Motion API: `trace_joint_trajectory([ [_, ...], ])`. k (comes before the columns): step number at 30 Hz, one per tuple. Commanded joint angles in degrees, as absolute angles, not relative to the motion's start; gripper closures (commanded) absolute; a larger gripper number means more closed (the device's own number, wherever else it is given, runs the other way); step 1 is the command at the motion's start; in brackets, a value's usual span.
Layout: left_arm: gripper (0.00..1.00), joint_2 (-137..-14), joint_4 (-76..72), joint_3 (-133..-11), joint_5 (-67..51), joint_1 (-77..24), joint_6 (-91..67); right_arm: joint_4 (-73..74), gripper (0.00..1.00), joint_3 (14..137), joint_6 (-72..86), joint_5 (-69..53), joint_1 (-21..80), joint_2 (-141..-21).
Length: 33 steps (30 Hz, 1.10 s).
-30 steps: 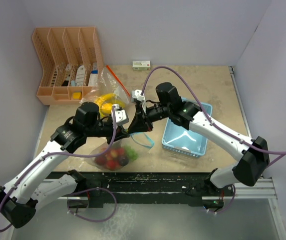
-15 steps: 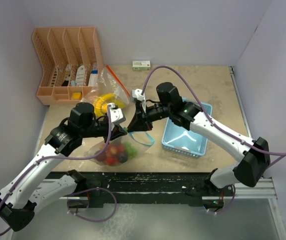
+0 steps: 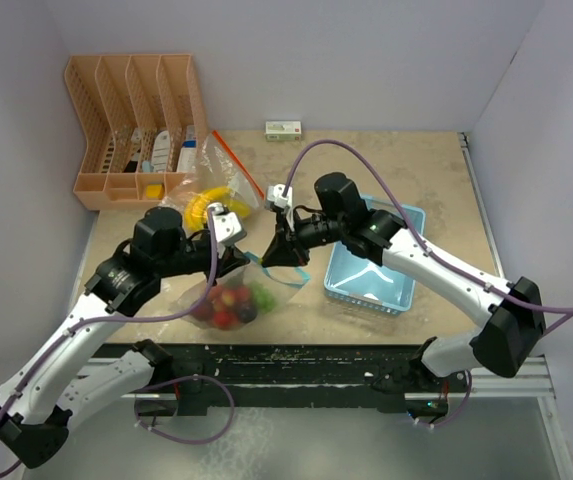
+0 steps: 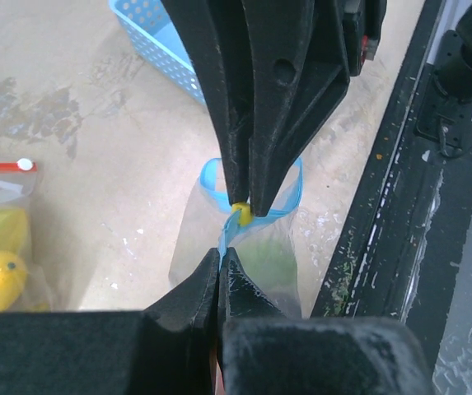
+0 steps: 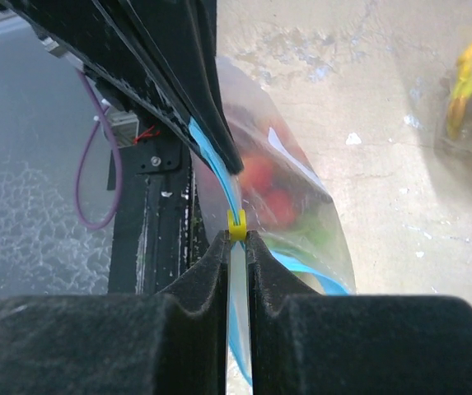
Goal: Place the food in the zip-top bag and seal the zipper
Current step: Zip the zipper food storage bag at the center of the board.
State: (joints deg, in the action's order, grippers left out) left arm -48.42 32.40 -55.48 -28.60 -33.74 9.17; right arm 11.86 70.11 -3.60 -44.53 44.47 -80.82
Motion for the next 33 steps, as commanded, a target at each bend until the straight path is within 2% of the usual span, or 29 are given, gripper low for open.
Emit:
trace_joint_trajectory([
  [1,1.0,-44.0,24.0,-56.6,-23.8,-32.4,7.6,14.1,0.9,67.4,-3.4,-39.5,43.9,-79.7],
  [11,1.0,-41.8,23.0,-56.1,-17.4,-31.9,6.9,11.4,0.91,63.7,0.3,-31.9,43.7,-77.6],
  [18,1.0,-41.3,21.2,-54.2,-24.8,-31.9,8.1,11.5,0.91,64.2,-0.7,-36.5,43.5,-76.3],
  [20,1.0,-41.5,21.6,-54.2,-32.1,-31.9,10.8,11.3,0.91,64.2,-1.1,-38.5,43.5,-75.7],
  [21,0.9,-41.9,22.0,-54.5,-36.3,-31.9,12.3,11.3,0.91,64.2,-1.3,-39.6,43.6,-75.3],
  [23,0.62,-43.2,23.3,-55.1,-42.2,-31.9,15.3,11.3,0.91,64.6,-1.4,-40.9,43.5,-74.9],
  [24,0.57,-44.3,24.3,-55.8,-43.2,-31.9,16.8,11.3,0.91,64.9,-1.6,-41.3,43.6,-74.7],
  [29,0.5,-52.5,30.8,-61.7,-40.4,-31.9,22.3,12.6,0.91,66.8,-3.9,-43.5,43.6,-75.1],
  [33,0.48,-55.1,28.6,-61.7,-41.9,-31.9,21.8,13.1,0.91,67.2,-4.6,-43.8,43.6,-75.2],
])
